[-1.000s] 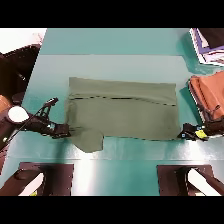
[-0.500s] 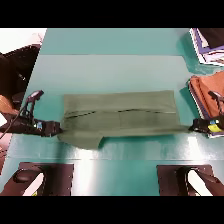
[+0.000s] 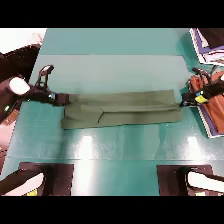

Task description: Fold the shirts.

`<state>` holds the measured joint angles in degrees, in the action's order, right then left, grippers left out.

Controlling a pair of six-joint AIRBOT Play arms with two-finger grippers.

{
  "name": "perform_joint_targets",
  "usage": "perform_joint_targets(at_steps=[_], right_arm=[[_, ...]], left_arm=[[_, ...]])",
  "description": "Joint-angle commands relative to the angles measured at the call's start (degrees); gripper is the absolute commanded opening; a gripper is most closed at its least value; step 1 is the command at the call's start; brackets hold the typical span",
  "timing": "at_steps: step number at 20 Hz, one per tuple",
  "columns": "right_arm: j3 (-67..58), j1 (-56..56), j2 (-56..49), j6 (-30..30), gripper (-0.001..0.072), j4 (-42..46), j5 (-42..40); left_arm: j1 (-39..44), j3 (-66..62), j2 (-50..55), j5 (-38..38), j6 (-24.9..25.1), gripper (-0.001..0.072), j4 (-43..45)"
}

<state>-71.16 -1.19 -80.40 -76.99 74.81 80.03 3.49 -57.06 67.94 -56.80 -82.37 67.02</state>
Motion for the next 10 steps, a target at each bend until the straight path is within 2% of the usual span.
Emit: perform_joint_targets(at_steps=[1,5,7,8,9,10], right_arm=[[-8.5,0.8,-8.5,-0.1,0.002,-0.3,1.6],[-13.6,0.6,-13.4,-0.1,0.0029,-1.4,2.7],[-13.6,-1.0,-13.8,0.8,0.0274,-7.1,2.2],[-13.2,-2.2,-13.8,1.9,0.0319,-10.0,2.2],[-13.1,-3.8,-13.8,2.7,0.0329,-11.9,3.0],[-13.1,-5.5,-13.8,2.7,0.0329,-12.3,3.9]], left_arm=[[-0.1,-8.1,10.4,4.8,1.8,0.0025,0.0],[-0.1,-10.9,12.5,5.3,1.8,0.0028,0.1],[-0.1,-11.9,12.5,3.7,1.8,0.0028,0.1],[-0.1,-12.7,12.5,2.4,1.8,0.0029,0.1],[-0.1,-13.6,12.5,1.1,1.8,0.0097,0.1],[-0.1,-14.6,12.5,0.1,1.8,0.0444,0.1]])
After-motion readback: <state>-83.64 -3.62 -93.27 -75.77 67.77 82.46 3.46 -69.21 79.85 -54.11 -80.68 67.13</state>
